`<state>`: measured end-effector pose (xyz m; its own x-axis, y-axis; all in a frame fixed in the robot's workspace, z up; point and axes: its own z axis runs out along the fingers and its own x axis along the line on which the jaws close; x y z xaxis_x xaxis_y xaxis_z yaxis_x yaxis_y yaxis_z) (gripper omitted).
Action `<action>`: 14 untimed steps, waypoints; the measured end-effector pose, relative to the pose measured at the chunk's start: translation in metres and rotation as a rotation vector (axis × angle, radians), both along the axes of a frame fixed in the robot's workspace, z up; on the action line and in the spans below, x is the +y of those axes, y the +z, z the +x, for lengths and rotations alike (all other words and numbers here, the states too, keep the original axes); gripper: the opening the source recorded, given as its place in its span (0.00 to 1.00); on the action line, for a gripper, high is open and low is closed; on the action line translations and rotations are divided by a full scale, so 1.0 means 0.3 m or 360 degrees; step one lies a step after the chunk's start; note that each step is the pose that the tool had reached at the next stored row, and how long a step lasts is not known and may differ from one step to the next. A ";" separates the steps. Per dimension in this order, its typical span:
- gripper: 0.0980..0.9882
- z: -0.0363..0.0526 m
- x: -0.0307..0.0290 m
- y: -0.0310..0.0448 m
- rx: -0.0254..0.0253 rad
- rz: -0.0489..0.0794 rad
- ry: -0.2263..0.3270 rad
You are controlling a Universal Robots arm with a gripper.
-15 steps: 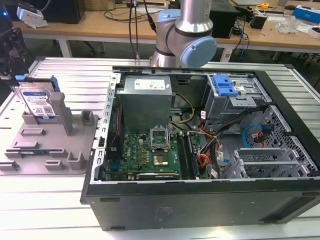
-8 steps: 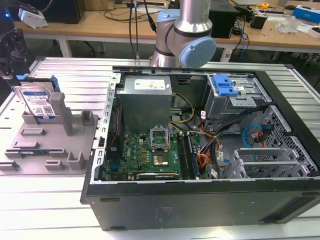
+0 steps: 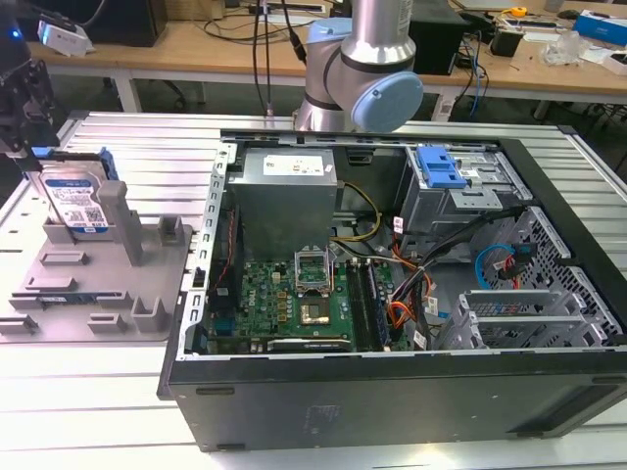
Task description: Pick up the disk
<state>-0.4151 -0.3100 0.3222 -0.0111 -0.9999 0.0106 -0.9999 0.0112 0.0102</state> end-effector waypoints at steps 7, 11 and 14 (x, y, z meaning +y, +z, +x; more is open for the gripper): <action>0.48 -0.002 -0.007 -0.014 0.00003 0.0000 0.0000; 0.40 -0.002 -0.007 -0.019 0.00002 0.0000 0.0000; 0.40 0.000 -0.007 -0.024 0.00001 0.0000 0.0000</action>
<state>-0.4153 -0.3122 0.3151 -0.0111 -0.9999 0.0106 -0.9999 0.0112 0.0103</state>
